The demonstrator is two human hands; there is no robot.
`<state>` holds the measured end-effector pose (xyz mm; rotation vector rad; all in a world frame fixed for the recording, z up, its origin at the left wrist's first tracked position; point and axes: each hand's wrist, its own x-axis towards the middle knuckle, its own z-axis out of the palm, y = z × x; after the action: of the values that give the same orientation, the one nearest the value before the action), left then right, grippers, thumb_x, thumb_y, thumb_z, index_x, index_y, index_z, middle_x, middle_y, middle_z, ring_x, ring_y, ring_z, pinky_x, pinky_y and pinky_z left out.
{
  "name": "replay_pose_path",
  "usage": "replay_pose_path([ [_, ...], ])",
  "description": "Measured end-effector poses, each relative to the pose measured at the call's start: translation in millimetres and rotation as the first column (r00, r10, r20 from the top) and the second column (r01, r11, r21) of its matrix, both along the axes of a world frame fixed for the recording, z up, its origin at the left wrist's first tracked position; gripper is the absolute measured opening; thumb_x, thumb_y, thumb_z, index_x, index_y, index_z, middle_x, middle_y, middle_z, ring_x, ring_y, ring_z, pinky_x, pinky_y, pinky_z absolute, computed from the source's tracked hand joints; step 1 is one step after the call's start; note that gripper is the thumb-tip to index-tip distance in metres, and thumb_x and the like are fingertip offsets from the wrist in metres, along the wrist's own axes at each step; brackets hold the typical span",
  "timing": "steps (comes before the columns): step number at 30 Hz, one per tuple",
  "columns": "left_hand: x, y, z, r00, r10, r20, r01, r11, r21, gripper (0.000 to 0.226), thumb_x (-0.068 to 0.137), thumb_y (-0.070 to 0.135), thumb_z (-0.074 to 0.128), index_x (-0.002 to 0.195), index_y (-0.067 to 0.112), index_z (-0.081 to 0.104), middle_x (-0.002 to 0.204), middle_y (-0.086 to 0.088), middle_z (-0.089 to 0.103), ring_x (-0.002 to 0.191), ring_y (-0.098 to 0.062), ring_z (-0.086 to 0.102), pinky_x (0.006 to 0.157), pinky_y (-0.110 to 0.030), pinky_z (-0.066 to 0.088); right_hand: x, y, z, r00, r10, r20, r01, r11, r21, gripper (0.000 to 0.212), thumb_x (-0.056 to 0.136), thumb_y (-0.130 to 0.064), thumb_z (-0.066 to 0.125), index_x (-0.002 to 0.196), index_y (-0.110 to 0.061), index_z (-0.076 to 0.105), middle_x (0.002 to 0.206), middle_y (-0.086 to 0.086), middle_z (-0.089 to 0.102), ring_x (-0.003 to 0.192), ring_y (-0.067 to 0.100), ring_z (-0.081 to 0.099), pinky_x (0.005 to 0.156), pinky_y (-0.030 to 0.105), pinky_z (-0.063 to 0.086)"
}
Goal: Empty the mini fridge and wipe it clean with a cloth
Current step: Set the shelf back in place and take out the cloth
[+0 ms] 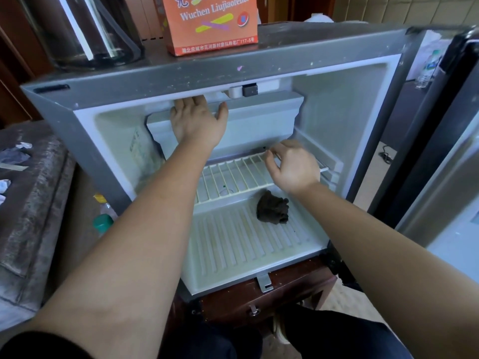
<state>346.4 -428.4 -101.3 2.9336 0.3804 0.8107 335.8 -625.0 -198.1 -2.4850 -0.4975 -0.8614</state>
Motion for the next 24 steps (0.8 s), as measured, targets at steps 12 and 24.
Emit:
replay_pose_path([
  [12, -106, -11, -78, 0.953, -0.297, -0.067, 0.297, 0.955, 0.002, 0.069, 0.096, 0.054, 0.031, 0.140, 0.003, 0.044, 0.143, -0.017, 0.047, 0.132, -0.033, 0.042, 0.110, -0.041, 0.026, -39, -12, -8, 0.986, 0.133, 0.103, -0.146, 0.981, 0.131, 0.027, 0.089, -0.020, 0.048, 0.100, -0.003, 0.065, 0.101, 0.014, 0.062, 0.098, 0.030, 0.054, 0.080, 0.032, 0.041],
  [24, -103, -1, -129, 0.926, -0.306, 0.219, 0.239, 0.928, 0.286, 0.064, 0.095, 0.056, 0.036, 0.117, 0.005, 0.066, 0.118, -0.014, 0.067, 0.110, -0.032, 0.063, 0.094, -0.041, 0.050, 12, -5, -149, 0.765, -0.113, -0.634, -0.058, 0.969, -0.242, 0.068, 0.098, -0.045, 0.045, 0.153, -0.016, 0.018, 0.161, 0.005, 0.009, 0.147, 0.026, 0.009, 0.117, 0.041, 0.020],
])
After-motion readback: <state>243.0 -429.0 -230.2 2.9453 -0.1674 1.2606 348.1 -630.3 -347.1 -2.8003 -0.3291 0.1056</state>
